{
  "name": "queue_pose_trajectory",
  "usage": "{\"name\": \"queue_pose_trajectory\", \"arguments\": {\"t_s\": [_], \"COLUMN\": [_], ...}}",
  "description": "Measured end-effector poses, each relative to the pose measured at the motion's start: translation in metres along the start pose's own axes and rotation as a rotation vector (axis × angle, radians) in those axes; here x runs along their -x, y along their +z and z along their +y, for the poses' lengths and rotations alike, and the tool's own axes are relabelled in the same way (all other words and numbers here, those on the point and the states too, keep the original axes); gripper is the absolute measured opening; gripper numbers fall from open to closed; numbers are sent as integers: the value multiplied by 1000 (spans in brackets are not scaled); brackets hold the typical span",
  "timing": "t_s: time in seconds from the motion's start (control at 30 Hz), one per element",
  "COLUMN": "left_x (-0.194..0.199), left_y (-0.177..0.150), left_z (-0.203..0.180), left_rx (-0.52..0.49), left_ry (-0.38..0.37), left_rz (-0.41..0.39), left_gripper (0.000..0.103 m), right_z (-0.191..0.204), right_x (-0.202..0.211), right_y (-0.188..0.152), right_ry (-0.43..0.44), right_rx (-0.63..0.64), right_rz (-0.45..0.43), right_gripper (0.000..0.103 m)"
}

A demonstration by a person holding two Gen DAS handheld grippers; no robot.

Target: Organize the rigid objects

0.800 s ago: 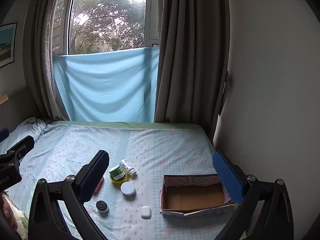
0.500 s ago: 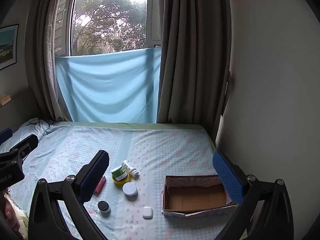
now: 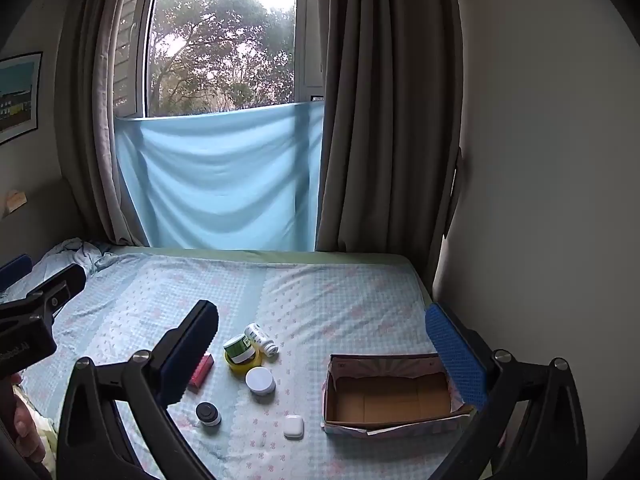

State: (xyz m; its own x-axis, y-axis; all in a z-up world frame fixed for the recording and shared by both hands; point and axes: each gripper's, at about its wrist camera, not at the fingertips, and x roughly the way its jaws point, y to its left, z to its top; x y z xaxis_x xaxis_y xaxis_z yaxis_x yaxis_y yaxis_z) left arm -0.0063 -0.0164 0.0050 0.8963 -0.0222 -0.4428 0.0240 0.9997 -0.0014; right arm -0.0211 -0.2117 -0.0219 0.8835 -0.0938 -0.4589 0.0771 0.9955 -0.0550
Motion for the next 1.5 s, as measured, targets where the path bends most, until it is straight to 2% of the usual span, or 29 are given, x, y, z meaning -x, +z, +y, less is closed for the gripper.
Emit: {"name": "queue_pose_trajectory", "arguments": {"t_s": [0.7, 1.5], "left_x": [-7, -11], "left_y": [-3, -2], "left_z": [-3, -9], "left_rx": [12, 6], "left_ry": [-23, -24], "left_rz": [5, 9], "left_gripper": [102, 102], "right_z": [-16, -16], "right_x": [7, 7], "right_y": [4, 3], "right_ry": [-12, -27], "right_rx": [-13, -25], "right_rz": [-15, -24], "right_gripper": [103, 103]}}
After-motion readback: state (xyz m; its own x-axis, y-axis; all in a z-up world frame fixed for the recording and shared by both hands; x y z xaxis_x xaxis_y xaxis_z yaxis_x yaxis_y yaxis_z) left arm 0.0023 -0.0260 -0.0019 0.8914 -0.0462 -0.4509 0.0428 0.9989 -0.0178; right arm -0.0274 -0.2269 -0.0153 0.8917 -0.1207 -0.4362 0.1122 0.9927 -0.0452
